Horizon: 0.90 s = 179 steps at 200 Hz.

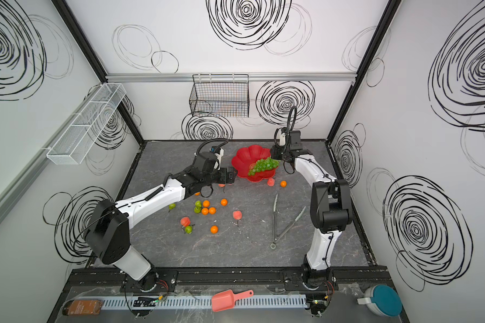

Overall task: Place and organize the fake fruits in the fruit bowl
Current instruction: 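Release the grapes and move the right gripper down beside the bowl rim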

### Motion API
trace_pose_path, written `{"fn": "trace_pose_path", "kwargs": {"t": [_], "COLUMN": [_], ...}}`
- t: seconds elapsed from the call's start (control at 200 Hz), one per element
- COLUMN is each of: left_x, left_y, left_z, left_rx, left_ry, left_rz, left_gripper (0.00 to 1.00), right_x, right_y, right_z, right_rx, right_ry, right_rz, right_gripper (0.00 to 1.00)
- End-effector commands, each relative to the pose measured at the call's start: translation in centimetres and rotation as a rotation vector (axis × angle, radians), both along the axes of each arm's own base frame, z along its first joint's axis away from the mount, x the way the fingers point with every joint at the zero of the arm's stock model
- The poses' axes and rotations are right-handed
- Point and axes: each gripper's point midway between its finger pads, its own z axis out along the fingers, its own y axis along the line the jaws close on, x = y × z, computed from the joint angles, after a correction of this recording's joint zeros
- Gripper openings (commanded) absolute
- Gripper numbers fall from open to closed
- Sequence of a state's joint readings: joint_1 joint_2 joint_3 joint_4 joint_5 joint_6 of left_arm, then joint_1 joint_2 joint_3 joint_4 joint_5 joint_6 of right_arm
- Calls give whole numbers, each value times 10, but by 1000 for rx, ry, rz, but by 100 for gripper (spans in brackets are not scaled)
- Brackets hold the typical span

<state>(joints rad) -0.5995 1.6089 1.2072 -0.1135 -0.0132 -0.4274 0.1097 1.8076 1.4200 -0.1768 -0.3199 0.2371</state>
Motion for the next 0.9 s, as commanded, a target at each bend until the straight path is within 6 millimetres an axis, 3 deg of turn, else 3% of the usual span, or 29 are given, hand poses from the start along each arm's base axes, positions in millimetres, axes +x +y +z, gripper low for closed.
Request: {"fn": "trace_pose_path", "kwargs": {"t": [0.0,0.225,0.51,0.891], "left_x": [-6,-35,-58,-70], "left_y": [3,-37,-66,-91], "left_z": [36,43,34,12], "left_rx": [-11,-52,-135,-270], "left_ry": [-136,-156,-102,32], "left_rz": [-32,-241,-359,-405], "left_gripper": [96,96,96,96], "right_x": [-13,-55,-109,-123], "right_y": [-12,-34,-40,-14], "right_z": [23,18,-18,-89], "right_rx": [-2,20,-39,-101], "right_ry": [-73,-53,2,274], "right_rz": [-56,-199,-177,-147], "right_gripper": [44,45,43,38]}}
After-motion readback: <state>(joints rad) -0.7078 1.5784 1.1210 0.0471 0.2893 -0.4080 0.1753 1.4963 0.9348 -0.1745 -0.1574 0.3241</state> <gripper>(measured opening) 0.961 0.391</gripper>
